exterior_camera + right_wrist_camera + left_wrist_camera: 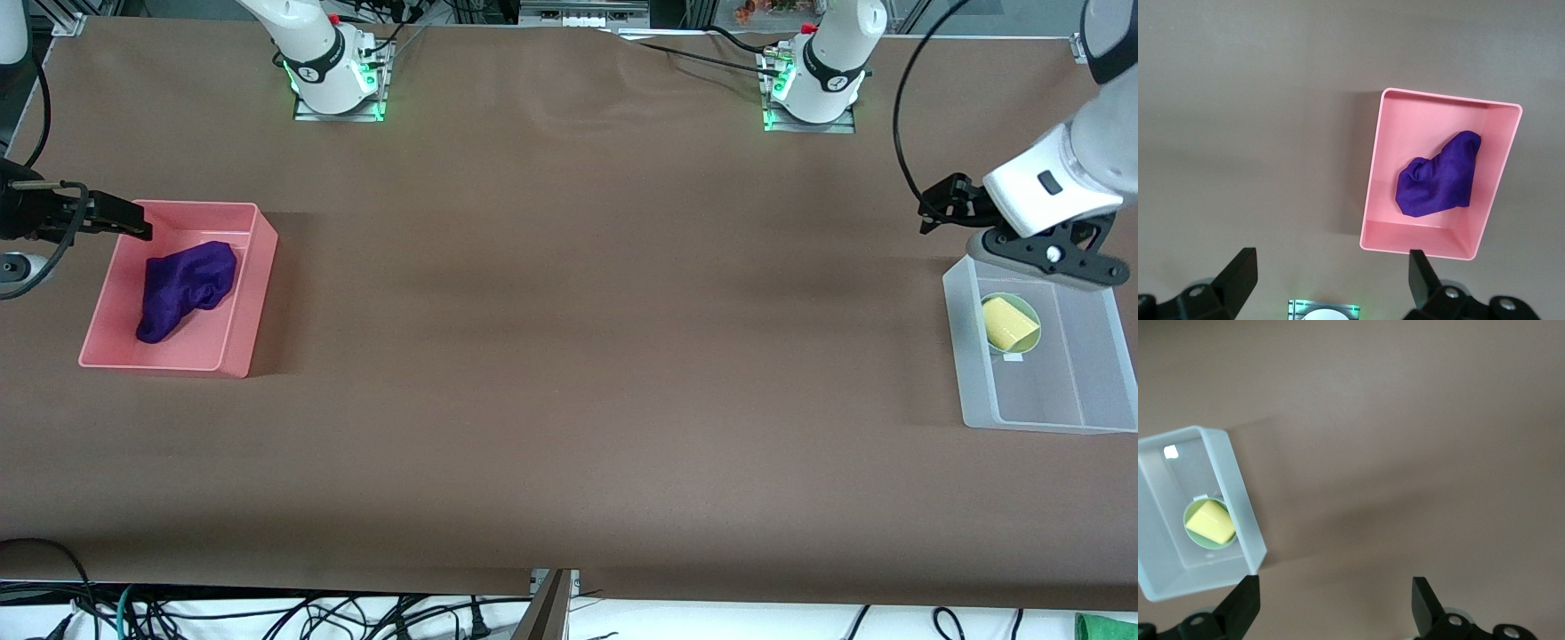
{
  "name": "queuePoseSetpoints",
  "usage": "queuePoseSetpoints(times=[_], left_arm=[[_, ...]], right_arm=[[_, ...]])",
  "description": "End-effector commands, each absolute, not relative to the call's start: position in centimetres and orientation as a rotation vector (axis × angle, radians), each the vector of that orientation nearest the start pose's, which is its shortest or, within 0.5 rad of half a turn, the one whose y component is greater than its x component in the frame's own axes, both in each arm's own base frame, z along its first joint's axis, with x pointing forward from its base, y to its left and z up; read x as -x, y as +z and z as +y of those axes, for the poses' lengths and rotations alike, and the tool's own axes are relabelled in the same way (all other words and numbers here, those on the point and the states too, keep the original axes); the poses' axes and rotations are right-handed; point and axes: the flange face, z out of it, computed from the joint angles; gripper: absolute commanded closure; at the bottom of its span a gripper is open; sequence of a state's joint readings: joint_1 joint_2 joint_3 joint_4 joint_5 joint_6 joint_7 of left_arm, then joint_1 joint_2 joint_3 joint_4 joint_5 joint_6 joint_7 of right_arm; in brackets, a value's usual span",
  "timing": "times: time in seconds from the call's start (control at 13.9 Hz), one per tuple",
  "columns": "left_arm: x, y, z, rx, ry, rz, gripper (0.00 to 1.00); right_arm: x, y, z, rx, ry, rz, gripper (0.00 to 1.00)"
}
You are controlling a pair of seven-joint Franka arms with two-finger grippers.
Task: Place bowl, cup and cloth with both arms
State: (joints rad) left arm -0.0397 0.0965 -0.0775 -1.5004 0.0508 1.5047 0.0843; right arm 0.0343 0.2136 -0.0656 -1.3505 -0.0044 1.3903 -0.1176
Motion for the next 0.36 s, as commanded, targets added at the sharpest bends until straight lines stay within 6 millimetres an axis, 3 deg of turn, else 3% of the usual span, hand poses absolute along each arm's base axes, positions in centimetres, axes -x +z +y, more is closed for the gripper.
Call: queuePoseSetpoints(times=[0.0,0.29], left_arm=[[-54.1,58.3,-4.7,3.132,0.005,0.15,0.0],[-53.2,57.2,-3.9,3.139,0.031,0.133,0.0]], right_arm=[[-60.0,59.4,-1.2,3.125,0.254,-0.119,0.0],[-60.1,59.3,-1.3,3.125,0.257,-0.121,0.0]])
